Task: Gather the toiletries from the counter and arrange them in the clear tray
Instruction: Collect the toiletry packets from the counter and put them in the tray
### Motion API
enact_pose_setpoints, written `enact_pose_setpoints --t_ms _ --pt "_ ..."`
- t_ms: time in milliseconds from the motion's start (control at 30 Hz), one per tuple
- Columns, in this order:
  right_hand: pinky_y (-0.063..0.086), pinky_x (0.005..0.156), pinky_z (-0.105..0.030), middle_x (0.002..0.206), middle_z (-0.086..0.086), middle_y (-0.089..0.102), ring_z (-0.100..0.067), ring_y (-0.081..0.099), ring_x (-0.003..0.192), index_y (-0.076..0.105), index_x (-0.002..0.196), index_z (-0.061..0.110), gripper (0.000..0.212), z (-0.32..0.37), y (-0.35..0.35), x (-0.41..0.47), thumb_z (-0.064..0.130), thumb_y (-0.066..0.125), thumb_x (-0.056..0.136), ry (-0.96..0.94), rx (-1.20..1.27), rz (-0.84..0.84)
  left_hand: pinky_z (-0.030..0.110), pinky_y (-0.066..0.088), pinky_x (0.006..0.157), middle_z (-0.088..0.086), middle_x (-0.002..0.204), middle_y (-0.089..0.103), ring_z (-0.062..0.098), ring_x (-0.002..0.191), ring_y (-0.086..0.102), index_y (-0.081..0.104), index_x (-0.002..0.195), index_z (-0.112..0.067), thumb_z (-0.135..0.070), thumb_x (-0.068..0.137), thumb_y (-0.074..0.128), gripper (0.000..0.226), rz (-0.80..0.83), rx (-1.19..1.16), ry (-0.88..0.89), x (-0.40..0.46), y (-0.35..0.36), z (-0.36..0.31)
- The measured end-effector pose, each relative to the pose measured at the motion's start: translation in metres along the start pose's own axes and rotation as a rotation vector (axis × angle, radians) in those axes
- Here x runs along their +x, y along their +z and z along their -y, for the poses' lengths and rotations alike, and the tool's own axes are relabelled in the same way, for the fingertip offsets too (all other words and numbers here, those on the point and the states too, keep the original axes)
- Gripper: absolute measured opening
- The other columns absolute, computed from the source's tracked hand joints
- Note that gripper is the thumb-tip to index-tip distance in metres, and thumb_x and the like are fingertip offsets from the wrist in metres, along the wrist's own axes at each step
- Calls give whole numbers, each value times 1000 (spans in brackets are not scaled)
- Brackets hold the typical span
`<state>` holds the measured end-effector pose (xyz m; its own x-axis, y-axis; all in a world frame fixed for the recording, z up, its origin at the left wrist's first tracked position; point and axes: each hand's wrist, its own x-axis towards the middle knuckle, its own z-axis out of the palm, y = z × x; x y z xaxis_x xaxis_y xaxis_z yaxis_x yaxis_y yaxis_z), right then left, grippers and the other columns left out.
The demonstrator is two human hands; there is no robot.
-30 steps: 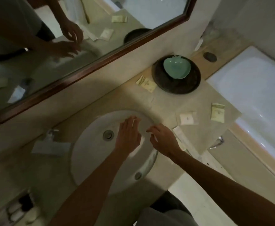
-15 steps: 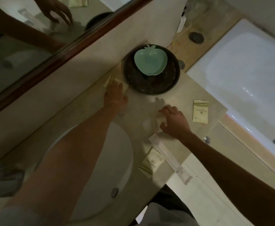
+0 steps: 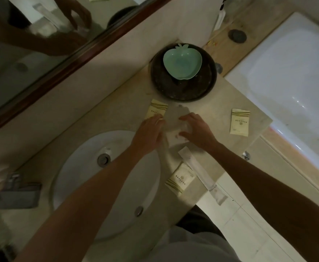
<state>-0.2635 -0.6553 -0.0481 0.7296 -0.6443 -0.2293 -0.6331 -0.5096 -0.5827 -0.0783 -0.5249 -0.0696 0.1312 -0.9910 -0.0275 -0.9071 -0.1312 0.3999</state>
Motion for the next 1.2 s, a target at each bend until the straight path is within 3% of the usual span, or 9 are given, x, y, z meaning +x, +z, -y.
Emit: enact_pose_setpoints --t_ms 200,333,467,633,733,867,967,1033,1200 --pt "54 89 -41 129 -5 58 -25 57 112 61 126 17 40 -4 -14 10 11 66 87 -69 -166 -180 39 41 96 9 126 52 29 116 48 45 134 -12 -41 81 64 64 146 32 -20 -3 28 -53" --pt "46 101 -41 149 -9 44 -30 46 129 46 145 16 69 33 -6 60 0 67 82 -253 -378 54 38 43 88 12 117 52 29 106 49 49 126 -12 -31 78 68 56 121 -3 -176 -12 34 -62" --pt "20 121 -45 166 -8 12 -31 13 151 12 158 18 96 61 16 107 11 72 83 -478 -678 397 43 44 88 15 127 48 32 111 48 40 134 -9 -30 75 72 71 161 12 -326 -21 32 -57" --pt "31 113 -46 149 -10 40 -32 38 136 40 144 20 70 73 14 125 27 74 83 -550 -807 400 44 43 91 6 132 46 28 117 47 27 139 -19 -15 77 68 75 213 -39 -329 -26 30 -54" --pt "45 89 -35 125 -6 60 -24 58 108 47 135 20 60 68 10 113 31 75 83 -338 -614 410 43 36 95 1 136 44 25 122 45 27 140 -18 -9 79 57 69 190 -272 -394 -35 27 -50" --pt "36 78 -28 114 -3 58 -19 55 100 54 132 15 52 67 14 85 26 74 86 -217 -336 389 46 35 101 8 143 40 29 127 43 24 146 -11 -41 82 64 81 83 -374 -400 -68 17 -34" --pt "37 68 -29 83 0 62 -19 61 79 67 99 17 18 93 33 63 31 71 88 -163 -214 346 43 39 96 9 131 49 29 118 51 36 138 -10 -37 79 70 73 -34 -326 -482 -102 1 -19" --pt "41 60 -32 69 3 59 -14 57 64 65 82 16 15 118 54 49 29 73 85 -122 -71 327 43 44 93 8 125 53 28 112 54 40 132 -11 -29 74 72 68 -88 -354 -554 -133 -12 -8" --pt "55 68 -28 102 6 63 -11 63 85 55 115 25 50 210 105 -4 20 83 73 -181 142 338 43 48 91 7 121 56 27 106 59 46 128 -12 -27 70 75 67 -152 -337 -696 -252 -42 24"
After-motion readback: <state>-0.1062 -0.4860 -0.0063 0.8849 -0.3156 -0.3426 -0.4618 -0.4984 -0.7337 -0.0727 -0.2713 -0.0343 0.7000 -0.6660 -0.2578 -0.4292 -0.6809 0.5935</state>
